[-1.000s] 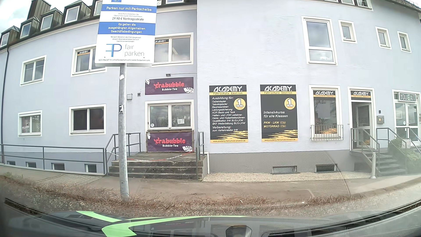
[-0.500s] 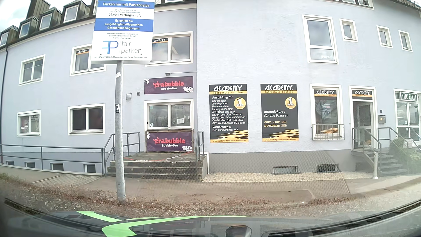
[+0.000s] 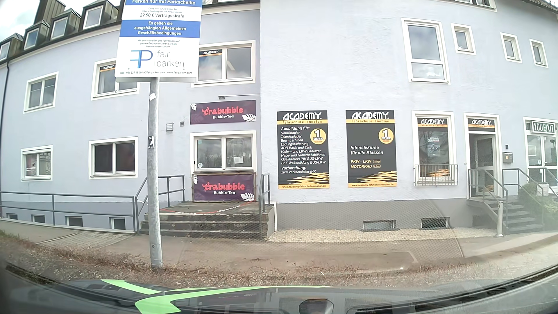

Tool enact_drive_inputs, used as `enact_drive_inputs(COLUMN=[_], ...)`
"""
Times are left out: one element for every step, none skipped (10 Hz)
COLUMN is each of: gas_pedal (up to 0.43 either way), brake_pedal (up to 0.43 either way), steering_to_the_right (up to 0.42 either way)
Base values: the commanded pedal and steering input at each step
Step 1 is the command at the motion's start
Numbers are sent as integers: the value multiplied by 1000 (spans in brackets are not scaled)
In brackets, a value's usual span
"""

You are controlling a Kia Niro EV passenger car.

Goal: Follow the waypoints while adhering to traffic rules and regulations

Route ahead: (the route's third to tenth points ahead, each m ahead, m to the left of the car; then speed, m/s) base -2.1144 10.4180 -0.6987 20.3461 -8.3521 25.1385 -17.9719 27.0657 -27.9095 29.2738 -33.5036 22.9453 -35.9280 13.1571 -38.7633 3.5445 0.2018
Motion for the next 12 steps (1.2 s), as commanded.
enact_drive_inputs(gas_pedal=[0,0,0,0,0,0,0,0,0,0,0,0], brake_pedal=[195,201,220,238,244,244,250,250,250,250,256,256], steering_to_the_right=[7,7,7,7,7,7,6,6,7,6,6,6])
